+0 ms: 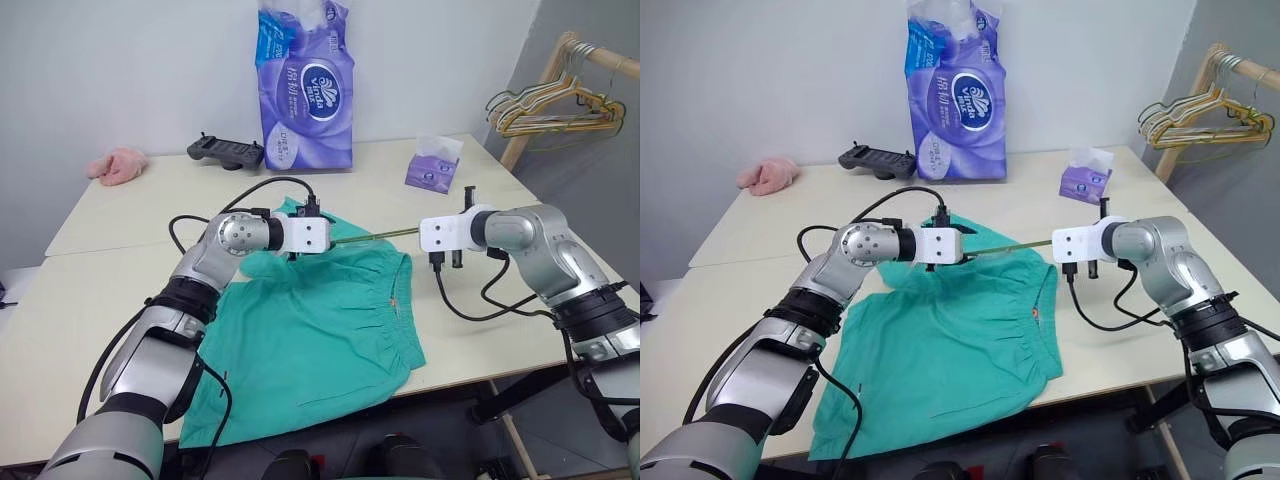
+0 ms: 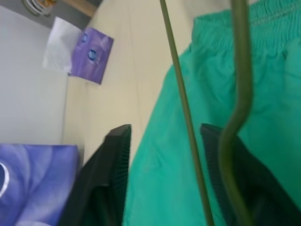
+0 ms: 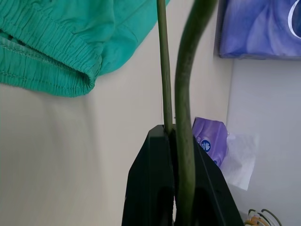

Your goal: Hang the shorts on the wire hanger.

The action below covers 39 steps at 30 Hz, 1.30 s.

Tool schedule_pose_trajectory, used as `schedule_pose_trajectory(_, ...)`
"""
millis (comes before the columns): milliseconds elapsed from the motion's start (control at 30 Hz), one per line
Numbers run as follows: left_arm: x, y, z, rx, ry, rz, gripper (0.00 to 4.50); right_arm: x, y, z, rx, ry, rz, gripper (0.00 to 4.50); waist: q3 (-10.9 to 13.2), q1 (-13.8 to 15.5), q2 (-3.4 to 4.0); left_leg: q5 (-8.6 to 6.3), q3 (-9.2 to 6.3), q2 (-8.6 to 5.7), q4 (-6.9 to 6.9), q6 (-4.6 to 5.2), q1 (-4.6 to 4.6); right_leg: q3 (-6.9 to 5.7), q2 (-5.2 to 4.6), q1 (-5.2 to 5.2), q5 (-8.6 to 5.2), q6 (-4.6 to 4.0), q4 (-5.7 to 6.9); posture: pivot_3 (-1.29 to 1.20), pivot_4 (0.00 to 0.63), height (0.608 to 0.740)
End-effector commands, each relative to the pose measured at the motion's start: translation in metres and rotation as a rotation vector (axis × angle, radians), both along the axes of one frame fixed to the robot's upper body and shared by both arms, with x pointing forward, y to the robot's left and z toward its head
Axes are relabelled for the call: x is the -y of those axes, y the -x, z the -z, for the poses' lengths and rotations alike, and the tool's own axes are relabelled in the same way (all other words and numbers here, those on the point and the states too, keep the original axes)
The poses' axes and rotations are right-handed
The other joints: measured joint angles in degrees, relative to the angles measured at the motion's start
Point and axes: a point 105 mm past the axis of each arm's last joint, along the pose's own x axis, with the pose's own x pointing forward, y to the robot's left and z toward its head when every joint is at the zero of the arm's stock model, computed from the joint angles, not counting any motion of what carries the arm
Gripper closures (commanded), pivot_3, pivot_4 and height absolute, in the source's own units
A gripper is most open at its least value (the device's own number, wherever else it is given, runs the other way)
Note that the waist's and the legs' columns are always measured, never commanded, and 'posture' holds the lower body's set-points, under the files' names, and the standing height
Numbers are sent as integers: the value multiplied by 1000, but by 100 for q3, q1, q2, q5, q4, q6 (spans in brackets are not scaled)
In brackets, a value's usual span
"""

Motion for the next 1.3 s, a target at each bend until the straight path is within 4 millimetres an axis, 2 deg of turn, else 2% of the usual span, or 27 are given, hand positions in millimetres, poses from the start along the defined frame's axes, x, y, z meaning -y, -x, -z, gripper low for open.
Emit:
schedule_pose_trajectory(33,5,5,-44,118,84,76,760,10,0,-6,-14,-65,48,4500,0,1,0,0,-1,0,0,0,0,-1,0,0,0,0,1,-39,29,740)
schedule_pose_trajectory(67,4,7,-47,122,87,86,463,14,1,-3,-33,-77,66,4500,0,1,0,0,-1,0,0,0,0,-1,0,0,0,-1,0,-39,29,740)
schedule_pose_trajectory(133,-4,15,-53,125,101,118,33,38,6,8,-138,-149,161,4500,0,1,0,0,-1,0,0,0,-1,0,0,1,0,-1,-1,-39,29,740)
schedule_pose_trajectory(200,-12,24,-56,70,162,134,33,69,17,20,-246,-186,254,4500,0,1,0,0,-1,0,0,0,-2,0,-1,1,0,-1,-4,-39,29,740)
schedule_pose_trajectory(267,-18,32,-51,-40,250,120,33,90,31,29,-322,-182,300,4500,-11,14,18,0,1,-2,0,0,-3,0,-5,2,0,-1,-7,-40,29,740)
schedule_pose_trajectory(367,-32,54,-27,-277,383,73,33,118,77,51,-635,-259,380,4500,-22,-2,37,-2,3,-1,-2,3,-3,0,-6,2,0,0,-10,-51,30,740)
schedule_pose_trajectory(467,-39,76,-4,-410,401,47,33,127,123,58,-941,-335,417,4500,-19,-10,39,-8,1,6,-3,13,1,-2,-1,5,-2,1,-7,-55,28,740)
schedule_pose_trajectory(567,-41,98,22,-480,358,37,33,123,173,51,-1282,-441,449,4500,2,-20,77,-8,4,9,8,14,5,-1,0,10,-2,2,-5,-49,30,740)
schedule_pose_trajectory(633,-40,105,29,-494,348,37,33,122,188,46,-1392,-489,486,4500,7,-17,112,-6,7,9,13,15,28,-2,-1,36,-13,25,-10,-41,30,740)
schedule_pose_trajectory(700,-37,112,32,-499,356,36,33,123,184,47,-1434,-566,554,4500,16,-18,84,-7,7,19,0,14,105,-10,2,107,-38,-2,-20,-23,35,740)
schedule_pose_trajectory(767,-35,116,34,-501,361,34,33,124,181,48,-1455,-611,597,4500,31,-24,60,-9,7,33,-1,12,124,-20,13,130,-44,-8,-24,-10,37,740)
schedule_pose_trajectory(967,-39,125,40,-499,369,-19,33,124,163,58,-1488,-711,692,4500,50,24,64,-10,13,27,-4,11,90,-8,9,91,-28,27,-21,29,48,740)
schedule_pose_trajectory(1133,-38,127,37,-477,364,-34,33,123,167,69,-1533,-693,725,4500,57,193,69,-10,10,27,-4,11,90,-11,8,91,-29,28,-21,53,51,740)
schedule_pose_trajectory(1300,-39,132,37,-466,345,-47,33,131,179,77,-1582,-682,788,4500,73,299,82,-10,10,26,-2,11,92,-13,8,93,-29,28,-20,72,57,740)
